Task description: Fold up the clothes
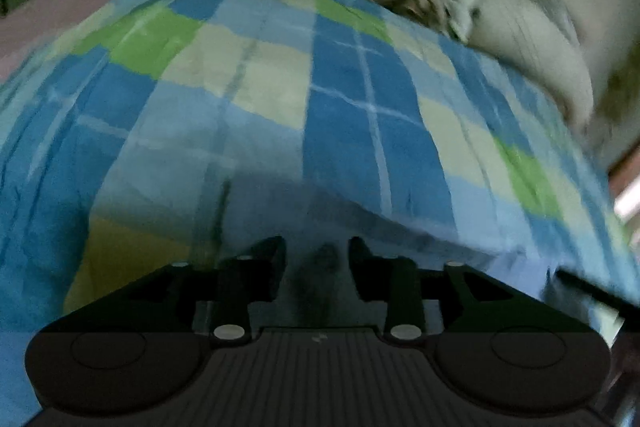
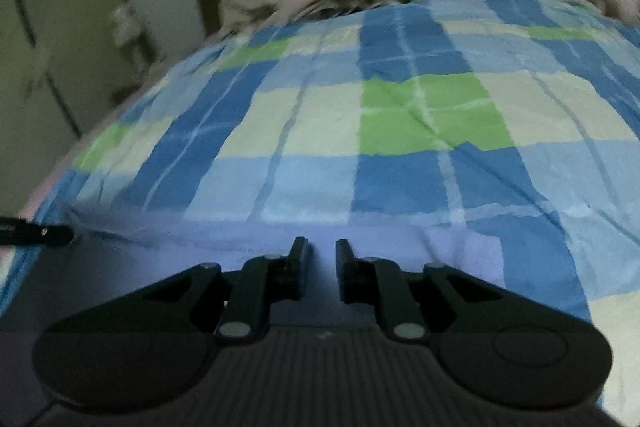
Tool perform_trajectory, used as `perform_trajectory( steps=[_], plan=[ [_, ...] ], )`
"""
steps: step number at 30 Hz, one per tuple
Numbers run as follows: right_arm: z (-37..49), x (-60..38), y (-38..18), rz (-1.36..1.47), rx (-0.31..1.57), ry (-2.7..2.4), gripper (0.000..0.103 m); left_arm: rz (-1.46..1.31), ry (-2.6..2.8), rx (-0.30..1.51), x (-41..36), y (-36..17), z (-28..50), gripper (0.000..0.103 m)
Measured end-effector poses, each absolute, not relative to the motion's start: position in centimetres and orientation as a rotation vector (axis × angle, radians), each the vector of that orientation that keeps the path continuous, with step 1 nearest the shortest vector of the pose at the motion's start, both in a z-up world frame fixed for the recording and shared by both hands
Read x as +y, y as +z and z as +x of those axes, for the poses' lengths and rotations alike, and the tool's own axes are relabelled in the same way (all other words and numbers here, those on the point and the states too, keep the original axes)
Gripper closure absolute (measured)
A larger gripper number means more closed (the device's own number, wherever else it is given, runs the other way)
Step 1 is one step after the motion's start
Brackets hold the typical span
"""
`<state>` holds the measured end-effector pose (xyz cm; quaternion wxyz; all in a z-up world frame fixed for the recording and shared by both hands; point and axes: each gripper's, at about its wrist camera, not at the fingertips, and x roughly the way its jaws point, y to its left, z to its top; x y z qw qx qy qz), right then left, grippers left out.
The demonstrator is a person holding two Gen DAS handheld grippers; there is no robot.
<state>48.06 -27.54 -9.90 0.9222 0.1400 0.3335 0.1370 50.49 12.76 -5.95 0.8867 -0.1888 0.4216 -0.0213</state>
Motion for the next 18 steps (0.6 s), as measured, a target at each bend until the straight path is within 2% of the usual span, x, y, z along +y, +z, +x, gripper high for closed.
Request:
perform_trajectory(
  steps=[4,9,11,15,18],
  plan=[
    [48.8,-27.3,-11.3,0.282,0.709,0.264,0.086,-0.389,-0.022,0.897,12.9,-9.4,51.7,0.059],
    [49.4,-27.7,-11.5,0.312,0.718,0.266,0.086,-0.407,-0.01,0.893,13.0,-8.6,51.6,0.06],
    [49.0,-28.2,-10.5,0.34,0.716,0.277,0.081,-0.423,-0.025,0.881,13.1,-7.1,50.6,0.043],
    [46.3,-30.1,-8.3,0.438,0.683,0.325,0.071,-0.45,-0.095,0.832,13.0,-4.4,47.4,0.041],
    [43.0,-31.8,-7.4,0.513,0.691,0.371,0.069,-0.499,-0.122,0.856,13.2,-4.2,42.8,0.041]
  ],
)
